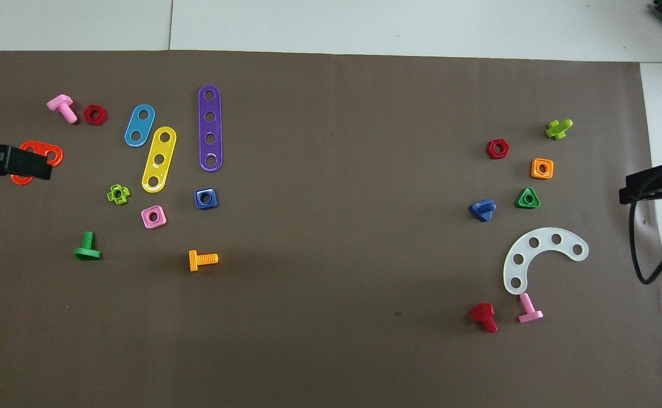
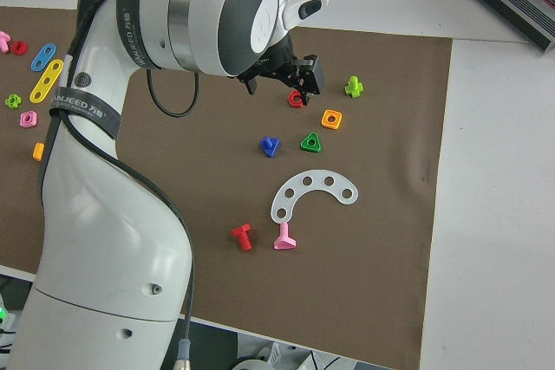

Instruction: Unscrew and place screws in storage area

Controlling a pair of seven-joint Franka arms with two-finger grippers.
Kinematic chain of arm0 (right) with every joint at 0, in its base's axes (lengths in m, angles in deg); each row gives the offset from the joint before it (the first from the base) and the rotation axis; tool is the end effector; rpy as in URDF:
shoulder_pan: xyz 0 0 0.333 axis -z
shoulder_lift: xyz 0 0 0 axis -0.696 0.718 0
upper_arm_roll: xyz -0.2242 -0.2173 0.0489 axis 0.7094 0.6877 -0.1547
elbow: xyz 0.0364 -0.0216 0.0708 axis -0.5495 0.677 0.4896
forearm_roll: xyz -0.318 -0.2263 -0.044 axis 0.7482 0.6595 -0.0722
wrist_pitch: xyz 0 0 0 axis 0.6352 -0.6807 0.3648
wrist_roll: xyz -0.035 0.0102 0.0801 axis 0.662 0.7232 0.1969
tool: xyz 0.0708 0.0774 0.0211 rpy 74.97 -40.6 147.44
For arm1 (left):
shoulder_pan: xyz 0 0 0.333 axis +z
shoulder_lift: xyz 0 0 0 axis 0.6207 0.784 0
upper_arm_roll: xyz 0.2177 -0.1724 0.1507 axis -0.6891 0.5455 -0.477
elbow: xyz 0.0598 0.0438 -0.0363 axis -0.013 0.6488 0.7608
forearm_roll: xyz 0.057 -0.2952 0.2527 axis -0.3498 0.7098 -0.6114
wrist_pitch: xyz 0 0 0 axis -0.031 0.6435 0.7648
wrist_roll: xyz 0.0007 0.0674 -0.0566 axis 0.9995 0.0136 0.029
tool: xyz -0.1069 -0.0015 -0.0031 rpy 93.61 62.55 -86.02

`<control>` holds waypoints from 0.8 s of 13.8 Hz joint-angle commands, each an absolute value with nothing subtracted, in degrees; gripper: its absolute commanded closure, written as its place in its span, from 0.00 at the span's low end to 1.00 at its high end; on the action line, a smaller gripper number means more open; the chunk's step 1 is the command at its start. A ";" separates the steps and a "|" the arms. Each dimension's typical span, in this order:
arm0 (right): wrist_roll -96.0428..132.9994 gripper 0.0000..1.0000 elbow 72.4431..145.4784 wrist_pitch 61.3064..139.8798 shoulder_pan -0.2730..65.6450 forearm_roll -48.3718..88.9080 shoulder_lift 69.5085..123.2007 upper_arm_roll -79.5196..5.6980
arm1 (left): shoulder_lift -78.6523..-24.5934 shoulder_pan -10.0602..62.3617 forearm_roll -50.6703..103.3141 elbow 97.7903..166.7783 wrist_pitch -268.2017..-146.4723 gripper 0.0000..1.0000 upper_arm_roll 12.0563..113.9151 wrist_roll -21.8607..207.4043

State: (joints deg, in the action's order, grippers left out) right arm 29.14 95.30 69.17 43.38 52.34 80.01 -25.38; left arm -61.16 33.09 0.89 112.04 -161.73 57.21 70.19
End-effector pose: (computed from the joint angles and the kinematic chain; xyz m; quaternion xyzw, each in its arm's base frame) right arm 0.5398 -0.0373 0.6302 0.9981 -0.0544 -0.0256 0.0120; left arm 0.5611 -0.0245 0.6341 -0.9960 0.0842 -0.0294 0.0032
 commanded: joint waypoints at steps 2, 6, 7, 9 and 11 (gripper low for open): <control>28.32 0.00 95.30 69.30 42.53 53.42 79.26 -26.11 | -62.65 33.62 1.45 113.53 -161.50 0.00 57.41 69.59; 28.85 0.00 95.21 69.13 42.70 50.95 79.26 -26.02 | -62.65 33.62 1.45 113.53 -161.50 0.00 57.41 69.59; 29.02 0.00 95.38 68.95 42.70 50.95 79.08 -25.93 | -62.65 33.62 1.45 113.53 -161.50 0.00 57.41 69.59; 29.64 0.00 95.56 69.21 42.79 50.95 78.99 -25.93 | -62.65 33.62 1.45 113.53 -161.50 0.00 57.41 69.59; 29.64 0.00 95.38 69.04 42.79 50.95 78.91 -26.02 | -62.65 33.62 1.45 113.53 -161.50 0.00 57.41 69.59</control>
State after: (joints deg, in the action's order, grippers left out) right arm 29.28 95.14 69.18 42.25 52.06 79.81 -25.88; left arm -61.16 33.09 0.89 112.04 -161.73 57.21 70.19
